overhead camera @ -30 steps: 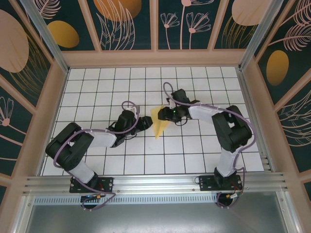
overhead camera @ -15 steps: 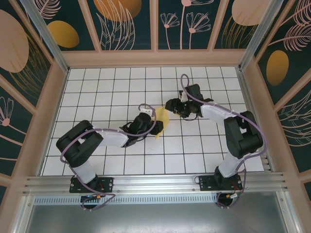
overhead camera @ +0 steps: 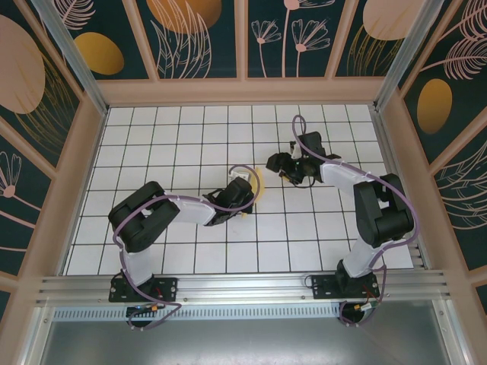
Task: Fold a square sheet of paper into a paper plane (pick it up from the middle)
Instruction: Fourth fold the wing at the center of the table.
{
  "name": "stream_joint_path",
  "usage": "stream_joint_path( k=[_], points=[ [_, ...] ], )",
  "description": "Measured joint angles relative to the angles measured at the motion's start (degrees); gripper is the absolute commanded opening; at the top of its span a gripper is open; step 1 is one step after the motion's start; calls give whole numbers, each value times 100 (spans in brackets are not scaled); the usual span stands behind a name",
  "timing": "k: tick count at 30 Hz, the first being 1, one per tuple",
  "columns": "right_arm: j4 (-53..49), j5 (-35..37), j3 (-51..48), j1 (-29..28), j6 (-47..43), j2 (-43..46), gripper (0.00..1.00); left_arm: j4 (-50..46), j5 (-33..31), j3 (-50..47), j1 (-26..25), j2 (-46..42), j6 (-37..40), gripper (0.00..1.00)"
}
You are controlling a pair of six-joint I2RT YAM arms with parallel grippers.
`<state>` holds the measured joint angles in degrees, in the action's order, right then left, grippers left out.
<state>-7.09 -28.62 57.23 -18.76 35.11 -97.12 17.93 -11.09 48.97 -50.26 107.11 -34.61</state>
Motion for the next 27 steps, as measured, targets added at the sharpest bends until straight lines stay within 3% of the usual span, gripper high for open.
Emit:
stream_joint_path(
  k=[3, 8, 11, 13, 14, 21, 27],
  points=[
    [0, 0, 0, 46, -7, 48, 68, -4, -13, 2, 0, 0, 138, 0],
    [-37, -2, 0, 201, -76, 273, 74, 2, 33, -22, 0, -76, 688, 0],
    [-42, -42, 2, 358, -184, 391, 85, 17, 195, -90, 0, -269, 1198, 0],
    [-42, -74, 4, 450, -214, 437, 98, 55, 323, -111, 0, -387, 1517, 0],
    [-42, -94, 4, 485, -216, 446, 99, 109, 367, -114, 0, -431, 1650, 0],
    [-85, -103, 107, 555, -87, 494, 98, 492, 1163, -275, 13, -616, 2855, 0],
    [-155, -131, -9, 566, 586, 601, 82, 894, 2039, -470, 374, -640, 3510, 0]
  ],
)
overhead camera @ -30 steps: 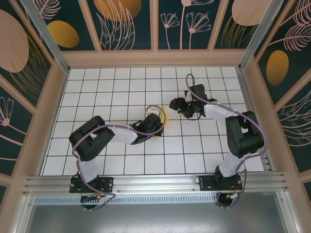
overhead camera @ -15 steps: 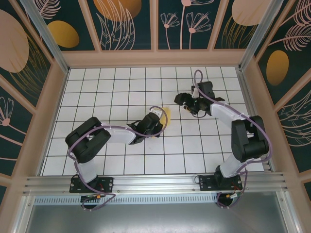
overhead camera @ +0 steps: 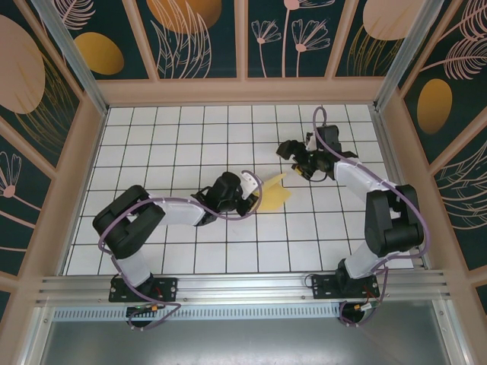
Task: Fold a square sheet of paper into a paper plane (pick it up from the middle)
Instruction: Fourth fold the wing at the center of the table.
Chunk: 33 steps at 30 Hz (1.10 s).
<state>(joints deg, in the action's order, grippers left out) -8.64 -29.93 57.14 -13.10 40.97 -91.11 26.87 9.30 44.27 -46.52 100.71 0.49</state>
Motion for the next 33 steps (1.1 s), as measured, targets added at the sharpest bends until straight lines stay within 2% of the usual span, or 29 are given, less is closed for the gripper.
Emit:
stream_joint_path(
  k=[6, 12, 18, 22, 25, 27, 31, 33],
  points=[
    [-7, -61, -632, -284, 955, 225, 80, 164, 505, -37, 229, 125, 299, 0],
    [9, -96, -719, -881, 1714, 225, 79, 160, 566, -35, 227, 358, 651, 0],
    [85, -291, -715, -940, 2107, 24, 69, 164, 503, -35, 227, 533, 769, 0],
    [17, -372, -625, -949, 2157, -339, 66, 293, 457, -35, 227, 538, 765, 0],
    [-50, -459, -577, -979, 2168, -511, 59, 428, 411, -35, 227, 538, 761, 0],
    [-76, -518, -544, -1016, 2186, -586, 49, 496, 393, -35, 227, 538, 743, 1],
    [-103, -597, -468, -1036, 2236, -656, 23, 638, 372, -70, 227, 538, 691, 14],
    [-114, -612, -457, -1036, 2240, -656, 18, 717, 363, -146, 227, 538, 636, 21]
  ],
)
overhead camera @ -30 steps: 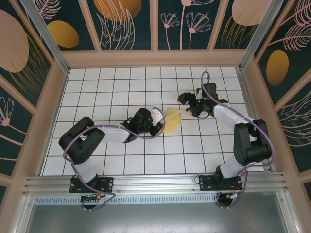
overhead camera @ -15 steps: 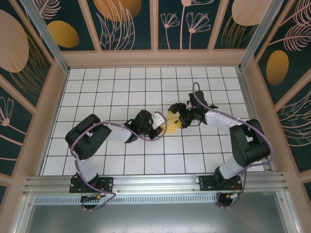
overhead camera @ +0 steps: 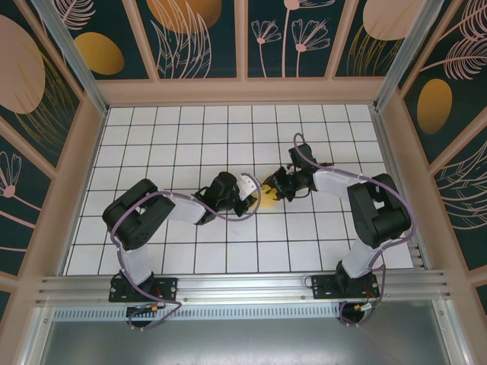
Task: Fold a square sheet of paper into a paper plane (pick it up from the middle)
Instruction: Fourth fold the wing at the center of the table.
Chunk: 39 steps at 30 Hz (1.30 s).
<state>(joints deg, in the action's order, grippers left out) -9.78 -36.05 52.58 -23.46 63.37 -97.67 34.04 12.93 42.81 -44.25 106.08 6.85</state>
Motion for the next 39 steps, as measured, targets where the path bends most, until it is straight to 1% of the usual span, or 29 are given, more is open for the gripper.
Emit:
stream_joint_path(
  k=[2, 4, 7, 10, 11, 12, 14, 16, 17, 22, 28, 31, 37, 38, 39],
  points=[
    [-28, -4, 13, 11, -20, 0, 18, 105, -39, -162, 0, -7, -37, 24],
    [-33, -7, 22, 31, -20, 0, 18, 223, -61, -343, 0, -11, -61, 25],
    [-55, -9, 42, 72, -22, 0, 18, 352, -120, -608, 0, -42, -72, 24],
    [-74, -42, 85, 103, -22, 0, 14, 518, -168, -691, 0, -83, -76, 22],
    [-81, -52, 96, 111, -33, 0, 15, 597, -186, -706, 0, -96, -76, 21],
    [-90, -57, 107, 114, -44, -2, 18, 647, -208, -717, 0, -109, -76, 21],
    [-127, -85, 142, 120, -101, -2, 34, 721, -269, -741, 0, -144, -76, 19],
    [-151, -116, 184, 118, -175, -13, 45, 780, -295, -767, 0, -184, -83, 17],
    [-164, -120, 197, 118, -195, -24, 48, 802, -295, -767, 0, -197, -85, 18],
    [-232, -155, 262, 98, -223, -136, 57, 872, -291, -767, 0, -199, -87, 18],
    [-273, -155, 483, -50, -240, -385, 58, 887, -289, -767, 0, -199, -85, 18],
    [-269, -157, 590, -144, -219, -470, 50, 887, -289, -767, 0, -199, -85, 18],
    [-289, -160, 619, -247, -111, -490, 16, 887, -291, -767, 0, -199, -87, 19],
    [-299, -157, 619, -247, -103, -490, 11, 887, -293, -767, 0, -199, -87, 21],
    [-304, -157, 619, -247, -125, -490, 9, 887, -291, -767, 0, -199, -92, 23]
  ],
)
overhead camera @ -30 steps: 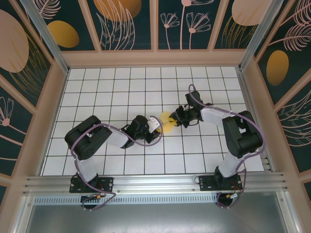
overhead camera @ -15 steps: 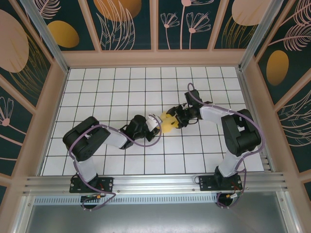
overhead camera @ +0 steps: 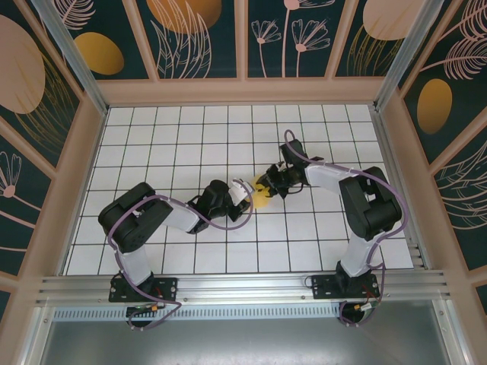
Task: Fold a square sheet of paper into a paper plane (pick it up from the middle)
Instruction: Fourth fold the wing at the center of the table.
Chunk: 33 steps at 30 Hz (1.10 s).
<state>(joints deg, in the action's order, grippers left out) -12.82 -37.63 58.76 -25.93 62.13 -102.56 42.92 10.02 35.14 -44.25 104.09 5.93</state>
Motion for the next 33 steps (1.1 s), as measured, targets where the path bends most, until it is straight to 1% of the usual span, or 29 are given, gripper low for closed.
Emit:
stream_joint_path(
  k=[3, 8, 11, 14, 16, 18, 20, 21, 22, 24, 27, 31, 33],
  points=[
    [-33, 0, 0, 2, 4, 0, 5, 17, -2, -2, 0, -2, -22, 27],
    [-72, 0, 0, 59, 13, 2, 5, 68, -17, -170, 0, -96, -42, 27],
    [-105, 0, 0, 125, 9, 7, 6, 87, -50, -258, 0, -101, -46, 24],
    [-122, -2, 0, 155, -7, 11, 10, 105, -109, -280, 0, -101, -83, 17],
    [-122, -9, 0, 160, -11, 11, 19, 146, -111, -280, 0, -101, -129, 12],
    [-142, -20, 4, 164, -46, 11, 36, 195, -109, -280, 0, -101, -186, 9],
    [-162, -13, 9, 170, -105, 17, 49, 238, -103, -280, 0, -101, -275, 7],
    [-166, 0, 13, 181, -190, 31, 54, 280, -98, -280, 0, -101, -339, 6],
    [-164, 22, 13, 192, -297, 59, 57, 339, -90, -284, 0, -101, -413, 6],
    [-144, 74, 13, 214, -494, 186, 59, 444, -74, -308, 0, -98, -608, 4],
    [66, 286, -94, 227, -907, 579, 60, 588, 2, -385, 13, -98, -1012, 3],
    [422, 577, -472, 214, -1440, 1132, 58, 697, 109, -404, 57, -96, -1585, 1],
    [514, 678, -638, 175, -1652, 1222, 56, 706, 179, -404, 90, -94, -1843, 0]
  ],
)
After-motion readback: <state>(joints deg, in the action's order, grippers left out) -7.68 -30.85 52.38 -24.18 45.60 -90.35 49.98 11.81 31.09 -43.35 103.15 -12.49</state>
